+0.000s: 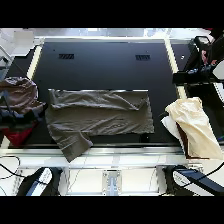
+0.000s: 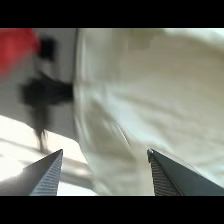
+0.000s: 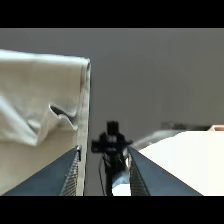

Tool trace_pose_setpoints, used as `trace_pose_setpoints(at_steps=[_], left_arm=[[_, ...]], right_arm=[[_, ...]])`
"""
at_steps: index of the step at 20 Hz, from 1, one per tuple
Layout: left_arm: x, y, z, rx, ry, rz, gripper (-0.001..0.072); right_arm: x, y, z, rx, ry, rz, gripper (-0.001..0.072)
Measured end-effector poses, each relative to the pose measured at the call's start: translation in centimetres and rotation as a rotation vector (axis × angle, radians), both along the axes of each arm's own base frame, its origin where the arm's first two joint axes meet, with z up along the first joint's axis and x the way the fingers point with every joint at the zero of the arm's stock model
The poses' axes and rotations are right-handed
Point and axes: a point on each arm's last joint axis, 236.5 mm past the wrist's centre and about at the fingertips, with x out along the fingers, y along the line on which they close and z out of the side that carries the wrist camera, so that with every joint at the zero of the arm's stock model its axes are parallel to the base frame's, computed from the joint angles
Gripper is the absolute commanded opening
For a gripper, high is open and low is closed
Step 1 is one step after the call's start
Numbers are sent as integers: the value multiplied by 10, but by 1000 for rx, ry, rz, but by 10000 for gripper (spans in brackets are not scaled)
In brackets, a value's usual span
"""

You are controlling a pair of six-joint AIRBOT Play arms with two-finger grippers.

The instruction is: Fold the shirts.

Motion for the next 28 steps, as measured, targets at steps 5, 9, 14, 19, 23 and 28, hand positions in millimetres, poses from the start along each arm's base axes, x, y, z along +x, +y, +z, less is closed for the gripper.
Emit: trace_pose_setpoints(at_steps=[5,9,14,19,23,28], left_arm=[[-39,-28,-43,-233,77,168,599],[-67,-43,-66,-310,186,155,579],[-88,-58,-88,-401,315,101,555],[-88,-67,-100,-466,344,46,476],[-87,-69,-109,-488,351,18,467],[-90,-77,-115,-510,385,-24,466]], right_arm=[[10,-6,-5,2,-16,-7,346],[18,-9,-2,-8,-48,-2,345],[20,-9,-1,-12,-58,1,345],[20,-6,-1,0,-59,5,345],[20,-2,0,21,-59,10,345],[20,3,0,44,-59,15,345]])
